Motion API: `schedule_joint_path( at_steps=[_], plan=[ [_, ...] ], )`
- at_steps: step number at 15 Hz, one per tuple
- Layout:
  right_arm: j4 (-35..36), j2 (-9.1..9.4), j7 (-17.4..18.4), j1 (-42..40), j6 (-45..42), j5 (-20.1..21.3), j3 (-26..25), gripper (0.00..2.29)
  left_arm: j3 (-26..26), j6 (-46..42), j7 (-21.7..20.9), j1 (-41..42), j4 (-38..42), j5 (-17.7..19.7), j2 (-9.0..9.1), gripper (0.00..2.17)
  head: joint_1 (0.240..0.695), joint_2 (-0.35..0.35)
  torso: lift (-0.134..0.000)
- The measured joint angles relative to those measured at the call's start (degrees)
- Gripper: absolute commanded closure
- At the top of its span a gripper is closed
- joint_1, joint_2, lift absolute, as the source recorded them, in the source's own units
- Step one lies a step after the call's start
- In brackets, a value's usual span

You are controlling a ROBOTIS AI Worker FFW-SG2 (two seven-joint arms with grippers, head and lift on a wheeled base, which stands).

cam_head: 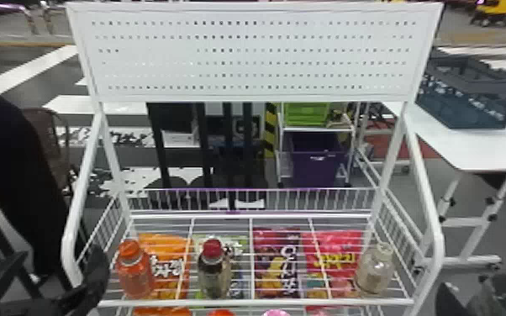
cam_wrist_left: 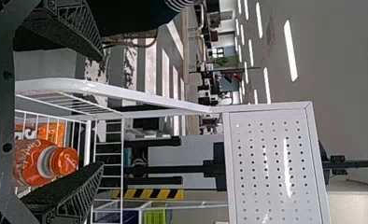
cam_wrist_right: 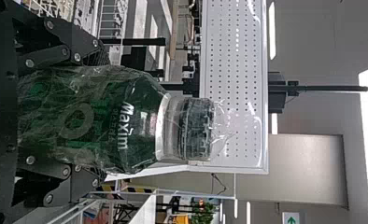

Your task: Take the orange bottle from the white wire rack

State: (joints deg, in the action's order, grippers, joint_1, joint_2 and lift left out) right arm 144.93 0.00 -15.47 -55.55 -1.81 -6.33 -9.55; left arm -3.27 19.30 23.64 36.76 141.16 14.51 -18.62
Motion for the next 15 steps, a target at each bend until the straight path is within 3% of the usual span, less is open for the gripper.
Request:
schedule_joint_path(
  at_steps=[12,15],
  plan=[
    [0.0,0.0,0.0,0.4,0.5,-0.1,-0.5,0.83,0.0,0.0,0.1,-0.4,0.0,0.0,0.04,0.09,0.499,0.0,0.0],
    [-0.2,0.0,0.0,0.7,0.8,-0.1,-0.6,0.83,2.0,-0.9,0.3,1.2,-0.1,0.0,0.27,0.09,0.499,0.0,0.0]
  ],
)
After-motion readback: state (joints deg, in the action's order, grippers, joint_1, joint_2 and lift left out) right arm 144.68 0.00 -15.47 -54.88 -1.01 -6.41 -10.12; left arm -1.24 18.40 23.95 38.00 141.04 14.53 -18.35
